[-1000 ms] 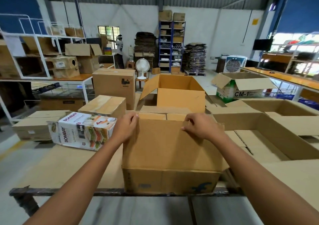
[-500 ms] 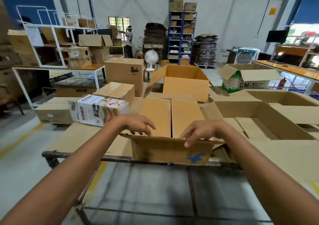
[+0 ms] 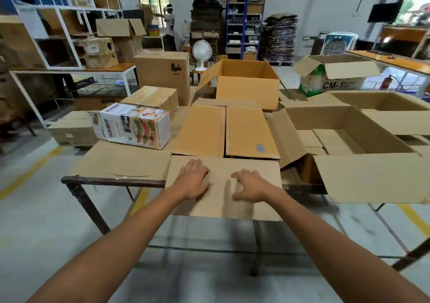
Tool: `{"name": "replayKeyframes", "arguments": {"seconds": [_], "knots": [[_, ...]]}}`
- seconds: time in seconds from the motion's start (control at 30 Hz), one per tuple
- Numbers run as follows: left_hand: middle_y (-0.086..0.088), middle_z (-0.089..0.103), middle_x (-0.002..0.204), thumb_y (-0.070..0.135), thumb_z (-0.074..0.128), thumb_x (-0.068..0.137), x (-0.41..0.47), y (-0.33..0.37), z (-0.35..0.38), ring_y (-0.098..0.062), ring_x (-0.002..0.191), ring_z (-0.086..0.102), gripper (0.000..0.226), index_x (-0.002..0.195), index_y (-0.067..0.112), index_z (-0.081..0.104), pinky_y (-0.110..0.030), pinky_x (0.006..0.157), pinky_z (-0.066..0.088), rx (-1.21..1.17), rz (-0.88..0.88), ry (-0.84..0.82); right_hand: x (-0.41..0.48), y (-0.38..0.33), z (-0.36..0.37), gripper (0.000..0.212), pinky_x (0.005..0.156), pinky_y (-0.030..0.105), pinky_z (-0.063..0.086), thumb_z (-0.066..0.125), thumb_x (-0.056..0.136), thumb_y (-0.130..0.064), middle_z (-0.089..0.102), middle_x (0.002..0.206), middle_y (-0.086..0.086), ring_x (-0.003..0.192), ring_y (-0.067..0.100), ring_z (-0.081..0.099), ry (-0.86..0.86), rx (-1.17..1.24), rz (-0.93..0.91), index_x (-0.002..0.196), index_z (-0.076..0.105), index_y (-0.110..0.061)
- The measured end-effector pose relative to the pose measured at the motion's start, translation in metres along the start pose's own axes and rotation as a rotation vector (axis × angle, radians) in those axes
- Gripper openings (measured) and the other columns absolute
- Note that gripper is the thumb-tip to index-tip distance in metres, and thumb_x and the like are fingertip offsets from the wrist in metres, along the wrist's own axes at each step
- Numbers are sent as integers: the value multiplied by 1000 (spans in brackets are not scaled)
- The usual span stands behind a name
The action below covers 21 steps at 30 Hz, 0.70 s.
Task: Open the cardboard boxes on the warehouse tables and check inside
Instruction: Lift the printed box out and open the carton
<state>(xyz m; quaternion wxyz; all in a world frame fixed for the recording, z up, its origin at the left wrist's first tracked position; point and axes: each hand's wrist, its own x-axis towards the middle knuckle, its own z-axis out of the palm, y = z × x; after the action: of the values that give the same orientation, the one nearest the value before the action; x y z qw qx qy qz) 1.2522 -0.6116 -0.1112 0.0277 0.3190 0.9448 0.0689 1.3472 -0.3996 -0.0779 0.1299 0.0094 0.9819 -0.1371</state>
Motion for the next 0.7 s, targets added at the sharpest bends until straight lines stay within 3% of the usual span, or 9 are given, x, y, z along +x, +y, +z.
{"name": "replayKeyframes", "arguments": {"seconds": [0.13,0.23,0.3,0.4,0.47,0.53,0.6,0.7], "knots": [[-14,51,135,35,49,100,24,-7,-2,-32,133,39,35,123,11,60,-44,111,32,-40,92,210,20,0,-16,55,97,43,46,60,92,-41,49,136,12,124,32,48,264,54,56,142,48,-22],[-13,62,120,20,50,98,53,-6,-11,-32,119,51,28,117,6,64,-38,100,38,-170,127,266,42,1,-30,46,99,52,40,53,93,-42,50,134,10,125,33,44,471,-16,206,135,53,-22],[-17,63,126,16,48,100,74,-1,-20,-32,121,55,33,126,3,61,-35,98,42,-354,55,242,61,8,-42,47,104,60,31,50,93,-46,46,139,11,130,35,39,495,-29,357,134,52,-21],[-17,58,137,18,47,101,109,10,-32,-31,118,58,45,145,5,47,-30,88,46,-736,-188,161,86,27,-52,53,111,65,24,48,94,-50,32,152,16,141,42,26,385,69,517,138,47,-20],[-16,63,115,16,46,100,134,19,-33,-28,83,61,51,149,4,39,-28,64,47,-1087,-370,38,95,41,-54,57,110,57,33,49,94,-51,30,154,19,141,42,29,351,189,545,140,45,-18],[-9,53,81,14,46,98,152,25,-34,-20,57,47,44,137,-5,48,-25,45,43,-1385,-479,-81,97,50,-53,53,104,49,39,50,94,-49,42,145,17,131,39,40,353,256,530,137,48,-18],[-5,48,71,17,46,100,165,30,-36,-17,53,43,26,112,-1,62,-24,43,42,-1532,-502,-78,98,58,-52,46,99,45,40,50,93,-49,52,132,10,123,36,46,386,277,507,129,53,-21],[-9,61,83,34,42,106,179,51,-58,-20,69,55,30,110,13,63,-31,60,48,-1721,-388,-28,97,70,-63,38,94,40,46,49,95,-50,62,121,7,112,30,54,483,464,480,117,60,-20]]}}
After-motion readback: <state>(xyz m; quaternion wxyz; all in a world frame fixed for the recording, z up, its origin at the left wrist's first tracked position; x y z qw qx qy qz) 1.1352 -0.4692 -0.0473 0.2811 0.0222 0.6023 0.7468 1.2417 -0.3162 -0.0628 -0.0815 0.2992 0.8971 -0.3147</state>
